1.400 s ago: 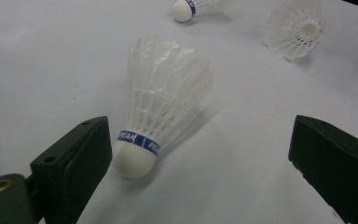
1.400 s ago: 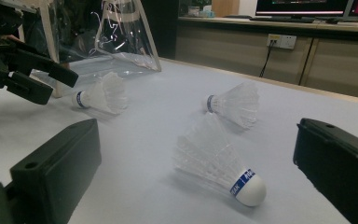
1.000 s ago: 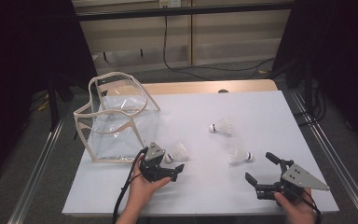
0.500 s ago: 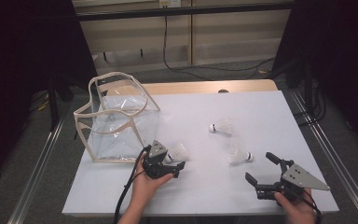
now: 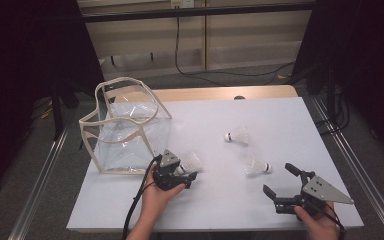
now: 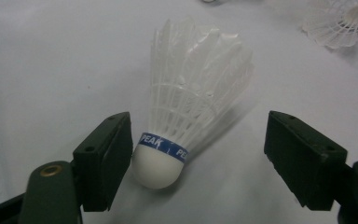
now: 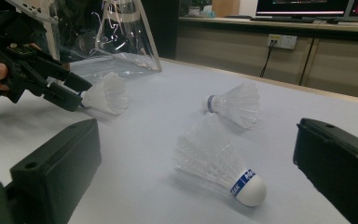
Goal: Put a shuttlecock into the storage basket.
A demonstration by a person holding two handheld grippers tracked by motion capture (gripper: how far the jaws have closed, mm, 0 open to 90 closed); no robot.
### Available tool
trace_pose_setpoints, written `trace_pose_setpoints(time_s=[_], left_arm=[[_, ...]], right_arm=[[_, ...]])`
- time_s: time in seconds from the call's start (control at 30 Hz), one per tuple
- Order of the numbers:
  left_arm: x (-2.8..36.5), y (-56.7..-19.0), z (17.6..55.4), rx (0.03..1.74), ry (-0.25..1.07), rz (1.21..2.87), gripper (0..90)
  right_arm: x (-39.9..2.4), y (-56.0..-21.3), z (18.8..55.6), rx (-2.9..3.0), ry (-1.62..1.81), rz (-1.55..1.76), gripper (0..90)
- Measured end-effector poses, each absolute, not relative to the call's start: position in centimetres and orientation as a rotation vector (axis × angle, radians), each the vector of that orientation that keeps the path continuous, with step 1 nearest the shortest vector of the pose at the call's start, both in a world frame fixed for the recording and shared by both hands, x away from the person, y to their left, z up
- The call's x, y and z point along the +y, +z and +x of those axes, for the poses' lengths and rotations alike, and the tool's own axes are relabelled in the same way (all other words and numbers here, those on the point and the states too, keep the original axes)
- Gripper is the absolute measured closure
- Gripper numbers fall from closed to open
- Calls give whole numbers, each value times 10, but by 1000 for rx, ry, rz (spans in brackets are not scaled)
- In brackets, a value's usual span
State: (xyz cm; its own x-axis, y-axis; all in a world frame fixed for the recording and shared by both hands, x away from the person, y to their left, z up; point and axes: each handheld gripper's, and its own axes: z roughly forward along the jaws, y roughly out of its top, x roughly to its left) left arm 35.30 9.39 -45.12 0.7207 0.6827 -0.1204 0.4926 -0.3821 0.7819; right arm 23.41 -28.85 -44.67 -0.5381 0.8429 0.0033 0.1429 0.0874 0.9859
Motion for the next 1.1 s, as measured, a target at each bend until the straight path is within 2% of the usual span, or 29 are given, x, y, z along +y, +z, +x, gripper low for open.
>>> trace_pose_setpoints(time_s=[1.1], left_arm=[[99,-455,358,920,267,2114,418]], right_arm=[[-289,-447,234,1769,1497,975,5]])
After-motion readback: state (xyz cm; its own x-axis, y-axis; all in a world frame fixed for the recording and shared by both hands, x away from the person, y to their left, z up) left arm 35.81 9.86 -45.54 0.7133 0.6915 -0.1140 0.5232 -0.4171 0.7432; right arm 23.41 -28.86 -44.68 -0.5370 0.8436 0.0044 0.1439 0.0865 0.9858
